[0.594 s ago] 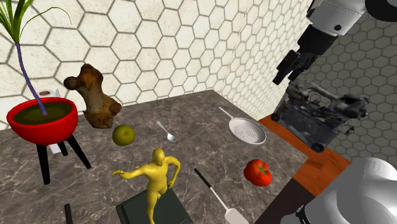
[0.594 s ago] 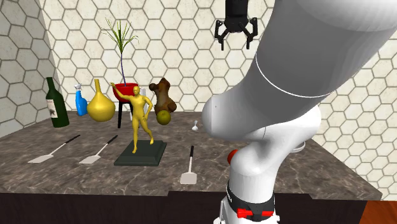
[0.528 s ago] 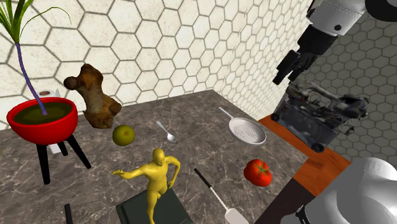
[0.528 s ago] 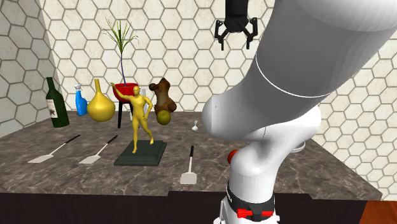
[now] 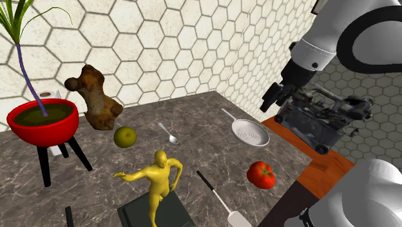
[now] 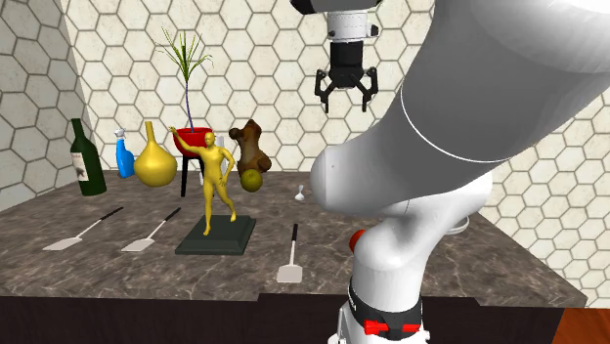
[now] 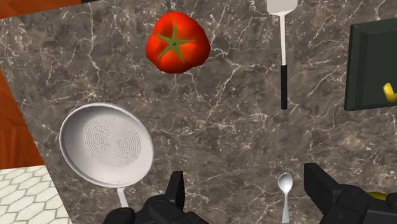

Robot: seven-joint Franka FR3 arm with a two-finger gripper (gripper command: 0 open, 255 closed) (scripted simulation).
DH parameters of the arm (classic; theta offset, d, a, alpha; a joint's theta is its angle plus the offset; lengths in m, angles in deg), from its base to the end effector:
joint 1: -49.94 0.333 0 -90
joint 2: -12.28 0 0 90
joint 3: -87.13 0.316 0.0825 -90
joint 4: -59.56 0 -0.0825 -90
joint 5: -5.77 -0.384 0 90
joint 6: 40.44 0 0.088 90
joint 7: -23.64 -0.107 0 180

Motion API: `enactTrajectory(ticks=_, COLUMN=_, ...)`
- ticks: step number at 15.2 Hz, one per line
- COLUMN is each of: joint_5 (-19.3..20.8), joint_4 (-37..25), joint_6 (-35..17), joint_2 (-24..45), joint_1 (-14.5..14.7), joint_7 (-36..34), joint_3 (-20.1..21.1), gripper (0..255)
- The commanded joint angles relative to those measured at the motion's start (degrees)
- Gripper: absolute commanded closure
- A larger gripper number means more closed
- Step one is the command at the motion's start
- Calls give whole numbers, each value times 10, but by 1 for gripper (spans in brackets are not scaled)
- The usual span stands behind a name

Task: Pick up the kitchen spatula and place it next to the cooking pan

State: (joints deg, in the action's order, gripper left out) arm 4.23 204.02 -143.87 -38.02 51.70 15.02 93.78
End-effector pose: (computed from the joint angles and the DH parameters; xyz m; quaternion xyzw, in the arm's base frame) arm 0.2994 0.0542 0.5592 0.9961 -0.0212 0.0825 0.0208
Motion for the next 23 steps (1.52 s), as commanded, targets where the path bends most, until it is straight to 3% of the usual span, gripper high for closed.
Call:
enactTrajectory(ticks=1, joint_5=-8, joint_4=34, joint_6=-30, joint_2=-1, joint_1=5, joint_7=-7, joint_3=8, gripper=0)
enactTrajectory(ticks=13, joint_5=-75, joint_4=200, joint_6=-239, joint_2=66, joint_1=59, joint_7=-67, joint_3=87, gripper=0)
enactTrajectory(ticks=23, joint_5=-121, joint_4=255, joint_6=-487, joint_2=277, joint_1=90, joint_7=-132, joint_3=176, gripper=0)
